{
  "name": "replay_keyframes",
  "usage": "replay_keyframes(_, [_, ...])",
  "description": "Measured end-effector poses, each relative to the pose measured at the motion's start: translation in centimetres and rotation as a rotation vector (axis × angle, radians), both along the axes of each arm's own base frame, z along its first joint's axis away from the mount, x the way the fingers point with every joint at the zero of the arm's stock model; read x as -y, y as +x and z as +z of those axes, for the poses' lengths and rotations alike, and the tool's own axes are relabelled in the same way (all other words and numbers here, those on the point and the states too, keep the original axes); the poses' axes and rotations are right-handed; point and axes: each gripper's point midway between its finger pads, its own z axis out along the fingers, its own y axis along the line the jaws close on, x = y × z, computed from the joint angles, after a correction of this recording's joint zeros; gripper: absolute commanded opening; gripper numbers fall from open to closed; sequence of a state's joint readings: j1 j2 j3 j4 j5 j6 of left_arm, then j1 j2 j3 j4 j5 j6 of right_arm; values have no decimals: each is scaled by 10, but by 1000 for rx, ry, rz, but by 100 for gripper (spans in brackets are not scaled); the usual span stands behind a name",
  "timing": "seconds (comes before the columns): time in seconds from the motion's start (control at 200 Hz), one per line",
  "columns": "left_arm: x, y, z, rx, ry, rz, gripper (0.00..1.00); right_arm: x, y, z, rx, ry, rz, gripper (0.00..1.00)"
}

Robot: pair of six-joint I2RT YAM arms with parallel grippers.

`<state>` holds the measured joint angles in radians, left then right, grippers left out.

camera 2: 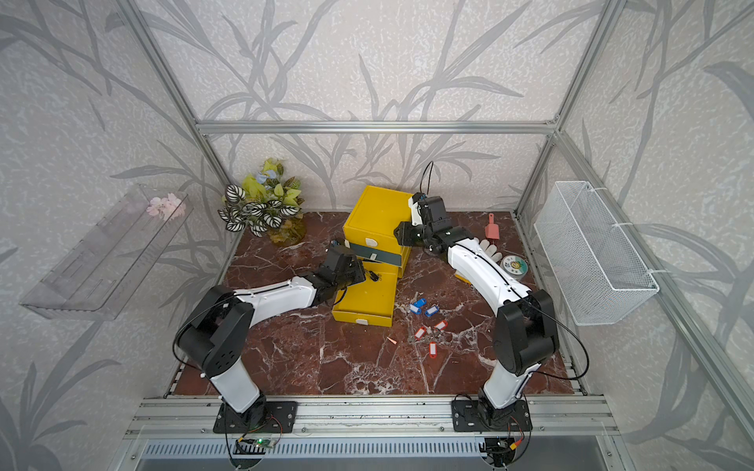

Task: Take the keys out of the drawer
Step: Pick up the key from the drawer, then place the key at the center of the board.

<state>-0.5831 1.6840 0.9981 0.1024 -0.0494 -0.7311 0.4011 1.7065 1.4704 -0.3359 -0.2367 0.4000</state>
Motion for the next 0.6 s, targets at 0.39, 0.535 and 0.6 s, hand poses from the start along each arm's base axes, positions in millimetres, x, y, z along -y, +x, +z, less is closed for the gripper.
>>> replay_keyframes(0.39, [-67,-67,81,120,-2,93,0,-2,-6,1,-11,-3,10,43])
replay_keyframes(0.535, [-107,-89,85,141,23,187,0,-7,-10,1,-16,-1,25,43])
replay_keyframes(0.6, [-123,-98,69,107,42,228,0,-8,-11,1,-17,0,28,43])
